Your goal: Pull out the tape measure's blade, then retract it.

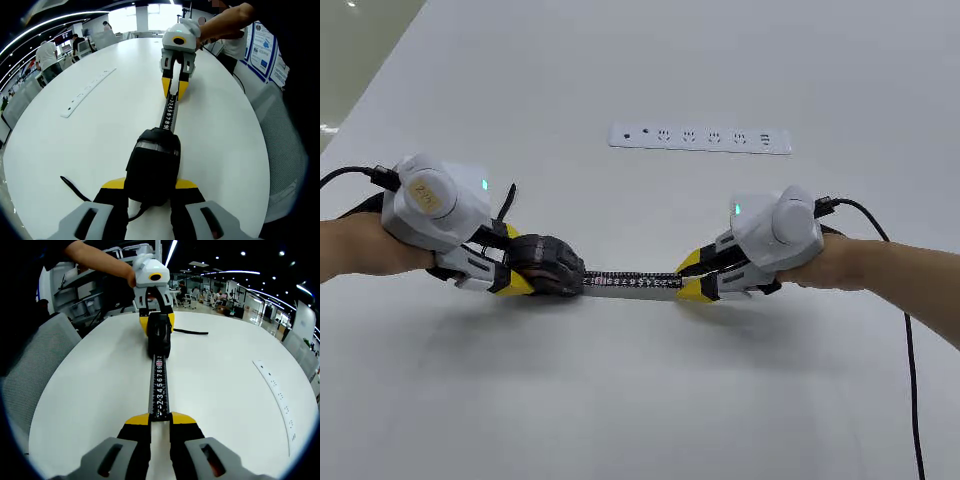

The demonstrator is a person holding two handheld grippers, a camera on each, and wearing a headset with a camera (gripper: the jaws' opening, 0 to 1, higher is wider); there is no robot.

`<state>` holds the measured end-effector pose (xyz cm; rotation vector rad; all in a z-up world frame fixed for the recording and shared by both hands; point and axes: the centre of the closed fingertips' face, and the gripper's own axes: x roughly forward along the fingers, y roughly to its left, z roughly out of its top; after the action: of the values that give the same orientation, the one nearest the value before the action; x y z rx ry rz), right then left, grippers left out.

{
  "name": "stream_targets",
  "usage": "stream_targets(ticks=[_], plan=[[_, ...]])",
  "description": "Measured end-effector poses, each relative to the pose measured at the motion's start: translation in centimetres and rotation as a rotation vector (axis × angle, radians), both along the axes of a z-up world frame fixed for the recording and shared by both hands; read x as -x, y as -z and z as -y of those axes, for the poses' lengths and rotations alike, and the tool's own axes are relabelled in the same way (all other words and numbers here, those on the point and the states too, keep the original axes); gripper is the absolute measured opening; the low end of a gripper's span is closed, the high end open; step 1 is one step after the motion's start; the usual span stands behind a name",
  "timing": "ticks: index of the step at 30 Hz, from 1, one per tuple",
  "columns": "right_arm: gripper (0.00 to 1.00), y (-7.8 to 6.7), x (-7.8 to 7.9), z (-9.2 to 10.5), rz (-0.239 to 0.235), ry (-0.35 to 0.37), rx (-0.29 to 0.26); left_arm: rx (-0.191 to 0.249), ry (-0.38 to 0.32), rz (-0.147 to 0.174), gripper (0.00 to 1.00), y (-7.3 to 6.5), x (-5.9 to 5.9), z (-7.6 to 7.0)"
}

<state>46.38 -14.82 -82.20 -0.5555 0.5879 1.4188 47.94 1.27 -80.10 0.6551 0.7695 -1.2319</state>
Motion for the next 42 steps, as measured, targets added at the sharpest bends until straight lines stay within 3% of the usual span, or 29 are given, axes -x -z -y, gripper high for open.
stream_targets(ticks=[42], plan=[[0.12, -0.2, 1.0, 5.3, -0.018, 0.022, 0.031, -0.009, 0.002, 0.0, 0.29, 0.0, 0.0, 0.1]])
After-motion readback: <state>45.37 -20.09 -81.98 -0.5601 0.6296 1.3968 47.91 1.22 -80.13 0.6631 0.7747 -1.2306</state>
